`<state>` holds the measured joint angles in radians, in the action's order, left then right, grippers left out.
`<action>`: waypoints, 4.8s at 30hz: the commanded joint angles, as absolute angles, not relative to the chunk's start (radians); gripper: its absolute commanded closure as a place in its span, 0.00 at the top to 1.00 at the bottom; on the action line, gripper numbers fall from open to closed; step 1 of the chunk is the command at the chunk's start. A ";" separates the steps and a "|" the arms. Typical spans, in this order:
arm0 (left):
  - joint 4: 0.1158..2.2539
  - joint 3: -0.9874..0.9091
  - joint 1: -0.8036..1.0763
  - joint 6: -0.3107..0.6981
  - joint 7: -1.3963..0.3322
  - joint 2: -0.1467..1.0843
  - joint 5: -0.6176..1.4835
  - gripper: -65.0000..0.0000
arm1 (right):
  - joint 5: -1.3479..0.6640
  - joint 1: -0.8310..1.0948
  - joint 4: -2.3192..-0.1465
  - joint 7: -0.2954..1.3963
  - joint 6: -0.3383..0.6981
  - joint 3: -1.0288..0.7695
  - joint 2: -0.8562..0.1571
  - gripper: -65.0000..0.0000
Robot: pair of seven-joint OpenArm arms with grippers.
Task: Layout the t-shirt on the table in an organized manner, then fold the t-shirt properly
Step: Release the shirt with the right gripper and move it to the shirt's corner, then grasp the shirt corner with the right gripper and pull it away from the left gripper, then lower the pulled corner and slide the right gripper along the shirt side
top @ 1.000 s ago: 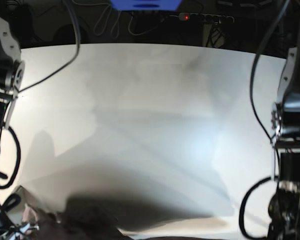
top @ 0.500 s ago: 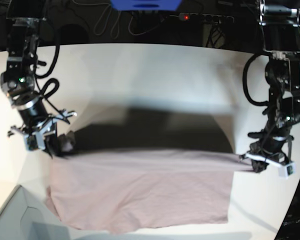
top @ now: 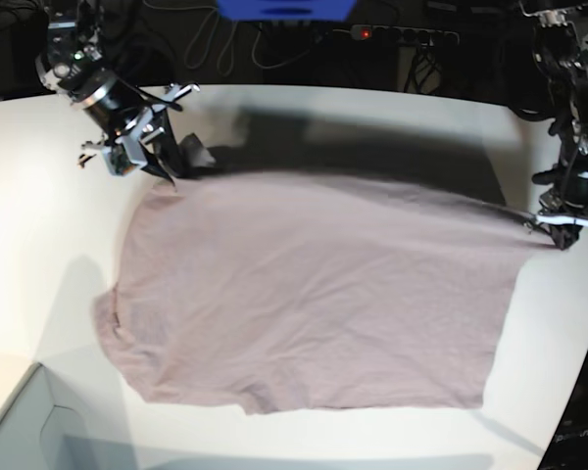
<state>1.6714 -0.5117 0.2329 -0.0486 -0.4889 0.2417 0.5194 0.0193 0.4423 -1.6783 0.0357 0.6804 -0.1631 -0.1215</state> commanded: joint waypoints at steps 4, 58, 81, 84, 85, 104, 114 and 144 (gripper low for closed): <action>1.689 -0.521 0.257 -0.044 -0.455 0.255 0.519 0.00 | -0.001 0.464 -1.701 0.002 0.698 -0.163 -0.131 0.00; 1.682 -0.618 0.171 -0.044 -0.461 0.209 0.518 0.00 | 0.001 0.243 -1.357 0.004 0.698 -0.265 -0.015 0.00; 1.682 -0.616 0.205 -0.044 -0.461 0.157 0.519 0.00 | 0.288 -0.012 -1.503 0.199 0.698 -0.216 -0.079 0.25; 1.682 -0.616 0.203 -0.044 -0.461 0.157 0.519 0.00 | 0.288 -0.018 -1.527 0.200 0.698 -0.311 -0.033 0.41; 1.682 -0.616 0.203 -0.044 -0.461 0.157 0.519 0.00 | 0.288 -0.015 -1.544 0.205 0.698 -0.337 -0.022 0.46; 1.682 -0.616 0.196 -0.044 -0.461 0.157 0.519 0.00 | 0.286 0.199 -1.472 0.206 0.698 -0.400 0.145 0.59; 1.682 -0.616 0.202 -0.044 -0.461 0.150 0.519 0.00 | 0.289 0.189 -1.389 0.208 0.698 -0.404 0.102 0.50; 1.684 -0.619 0.292 -0.044 -0.463 0.084 0.519 0.00 | 0.150 0.786 -1.857 0.108 0.698 -0.433 0.082 0.00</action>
